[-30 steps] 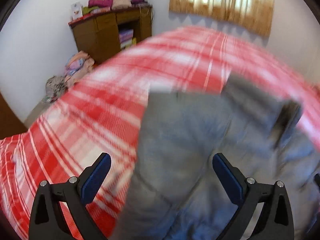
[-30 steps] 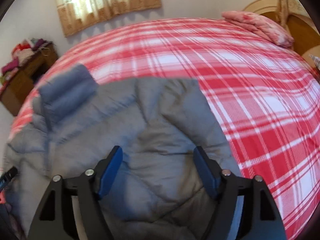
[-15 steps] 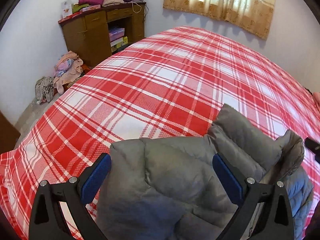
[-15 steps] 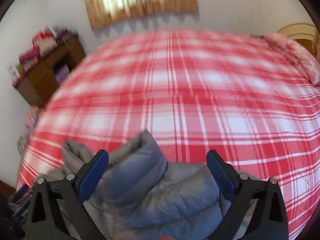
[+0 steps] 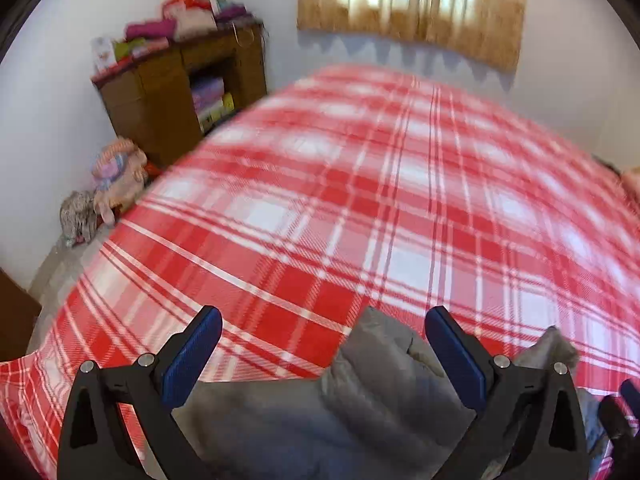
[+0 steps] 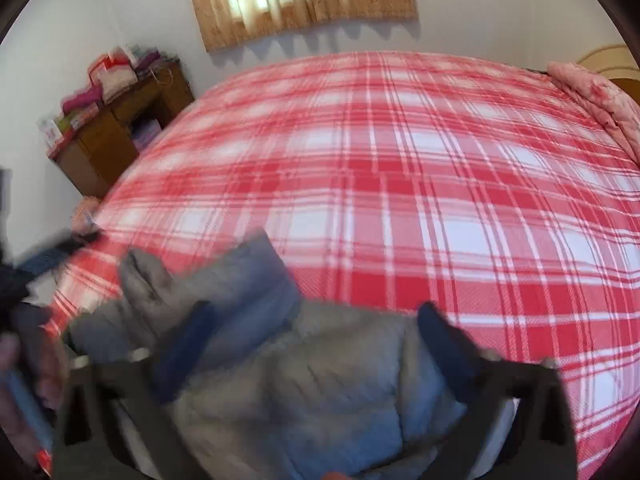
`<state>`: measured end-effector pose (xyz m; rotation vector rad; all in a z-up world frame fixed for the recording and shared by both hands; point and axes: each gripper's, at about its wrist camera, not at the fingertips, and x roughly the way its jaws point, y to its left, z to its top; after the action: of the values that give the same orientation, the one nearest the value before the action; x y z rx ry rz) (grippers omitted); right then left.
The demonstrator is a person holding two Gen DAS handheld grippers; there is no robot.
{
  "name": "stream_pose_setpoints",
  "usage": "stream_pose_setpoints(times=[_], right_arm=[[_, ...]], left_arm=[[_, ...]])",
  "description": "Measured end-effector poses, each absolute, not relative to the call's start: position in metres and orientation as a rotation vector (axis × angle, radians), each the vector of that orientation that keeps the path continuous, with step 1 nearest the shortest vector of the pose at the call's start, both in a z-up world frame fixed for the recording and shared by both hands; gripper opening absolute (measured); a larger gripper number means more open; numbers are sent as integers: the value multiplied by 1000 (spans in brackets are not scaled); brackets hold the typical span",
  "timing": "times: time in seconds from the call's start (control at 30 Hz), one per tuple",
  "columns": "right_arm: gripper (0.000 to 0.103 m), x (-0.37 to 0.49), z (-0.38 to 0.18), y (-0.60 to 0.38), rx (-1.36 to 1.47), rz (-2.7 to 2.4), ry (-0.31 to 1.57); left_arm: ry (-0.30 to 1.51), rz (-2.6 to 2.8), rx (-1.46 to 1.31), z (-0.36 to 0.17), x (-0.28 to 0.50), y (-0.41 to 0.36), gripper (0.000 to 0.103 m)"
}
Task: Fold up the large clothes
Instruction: 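Grasp the jacket's hem with the left gripper while the right gripper grasps the other hem corner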
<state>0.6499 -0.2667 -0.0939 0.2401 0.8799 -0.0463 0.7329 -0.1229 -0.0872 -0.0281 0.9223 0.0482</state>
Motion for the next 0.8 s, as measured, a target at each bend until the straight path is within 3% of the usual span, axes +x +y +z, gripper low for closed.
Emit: stream_pose_setpoints(times=[0.17, 0.23, 0.27, 0.3, 0.33, 0.37, 0.4, 0.47, 0.5, 0.6, 0.63, 0.67, 0.7, 0.73, 0.8], right_arm=[[97, 681, -103, -244, 191, -61, 953], [88, 684, -114, -241, 158, -67, 997], [83, 682, -118, -242, 141, -73, 1005], [66, 678, -121, -244, 131, -74, 1010], [43, 675, -123, -247, 129, -69, 1016], [32, 670, -127, -251, 128, -58, 1026], [15, 665, -130, -255, 122, -60, 1029], [13, 655, -134, -262, 124, -50, 1030], [12, 651, -135, -264, 130, -38, 1028], [13, 643, -133, -269, 145, -32, 1010], [20, 641, -130, -272, 175, -30, 997], [33, 640, -124, -277, 214, -41, 975], [76, 639, -119, -280, 248, -44, 953], [99, 640, -114, -281, 277, -41, 928], [89, 645, -107, -276, 282, -42, 915]], left_arm=[[1009, 49, 7, -121, 738, -125, 102], [1000, 10, 19, -126, 726, -120, 101], [996, -10, 21, -127, 722, -118, 91], [991, -48, 29, -128, 716, -115, 78], [1000, -83, 38, -130, 711, -112, 50], [1019, -135, 25, -132, 706, -109, 36], [1014, -161, 14, -131, 701, -106, 32], [971, -191, 31, -126, 687, -103, 19], [954, -204, 45, -125, 680, -103, 17], [933, -227, 78, -125, 666, -107, 11], [923, -228, 92, -126, 663, -109, 9], [909, -234, 102, -125, 658, -109, 8], [894, -233, 113, -125, 652, -108, 8], [882, -229, 117, -126, 647, -107, 8], [872, -219, 111, -127, 643, -101, 7]])
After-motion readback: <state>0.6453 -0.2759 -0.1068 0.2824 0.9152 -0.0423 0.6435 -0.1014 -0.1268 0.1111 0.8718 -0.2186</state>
